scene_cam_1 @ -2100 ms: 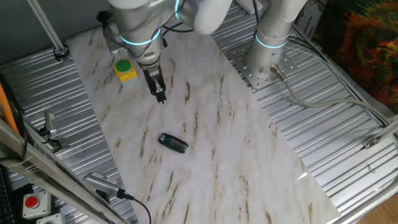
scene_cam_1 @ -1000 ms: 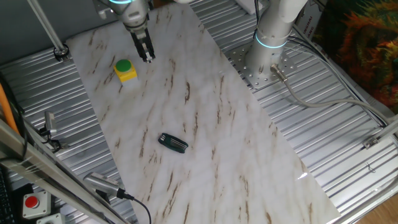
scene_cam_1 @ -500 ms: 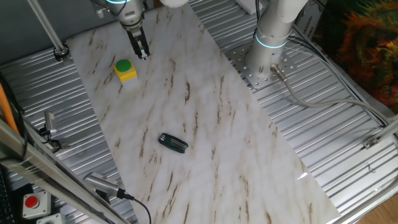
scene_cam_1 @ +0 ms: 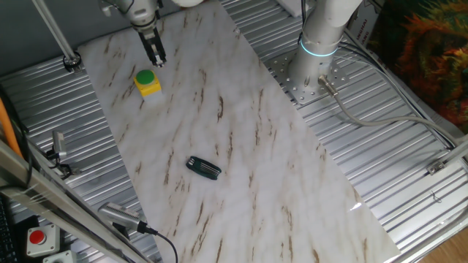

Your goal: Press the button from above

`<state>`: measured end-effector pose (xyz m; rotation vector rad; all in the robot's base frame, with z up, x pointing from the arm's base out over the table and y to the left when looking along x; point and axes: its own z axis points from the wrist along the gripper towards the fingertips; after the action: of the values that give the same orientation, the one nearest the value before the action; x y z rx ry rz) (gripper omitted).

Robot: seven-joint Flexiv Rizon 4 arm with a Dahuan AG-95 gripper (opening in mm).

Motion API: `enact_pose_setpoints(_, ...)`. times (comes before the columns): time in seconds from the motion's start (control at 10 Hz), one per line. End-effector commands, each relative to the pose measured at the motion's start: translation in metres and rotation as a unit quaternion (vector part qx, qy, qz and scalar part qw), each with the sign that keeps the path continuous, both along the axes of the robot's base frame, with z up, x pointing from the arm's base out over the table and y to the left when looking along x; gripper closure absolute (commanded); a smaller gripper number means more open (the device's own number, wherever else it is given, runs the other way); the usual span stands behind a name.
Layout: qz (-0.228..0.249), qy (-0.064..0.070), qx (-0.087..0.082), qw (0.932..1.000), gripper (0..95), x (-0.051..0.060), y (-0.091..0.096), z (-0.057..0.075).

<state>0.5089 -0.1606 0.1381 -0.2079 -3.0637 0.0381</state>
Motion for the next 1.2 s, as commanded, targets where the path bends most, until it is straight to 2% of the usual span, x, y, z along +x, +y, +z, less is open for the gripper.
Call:
enact_pose_setpoints(0.1, 0.005, -0.002, -0.003, 1.0000, 95.0, 0.000, -0.014, -0.005)
enact_pose_setpoints(0.3, 0.012, -0.008, -0.003, 0.9999, 95.0, -0.004, -0.036, -0.011)
enact_pose_setpoints(0.4, 0.009, -0.009, -0.002, 0.9999, 95.0, -0.002, -0.040, -0.012)
enact_pose_setpoints(0.6, 0.003, -0.008, -0.004, 1.0000, 95.0, 0.008, -0.041, -0.012)
enact_pose_setpoints(0.8, -0.005, -0.020, 0.003, 0.9998, 95.0, 0.030, -0.042, -0.014)
enact_pose_setpoints(0.9, -0.006, -0.019, 0.006, 0.9998, 95.0, 0.037, -0.042, -0.014)
enact_pose_setpoints(1.1, -0.004, -0.014, 0.032, 0.9994, 95.0, 0.040, -0.042, -0.015)
enact_pose_setpoints(1.2, -0.003, -0.016, 0.035, 0.9993, 95.0, 0.040, -0.041, -0.016)
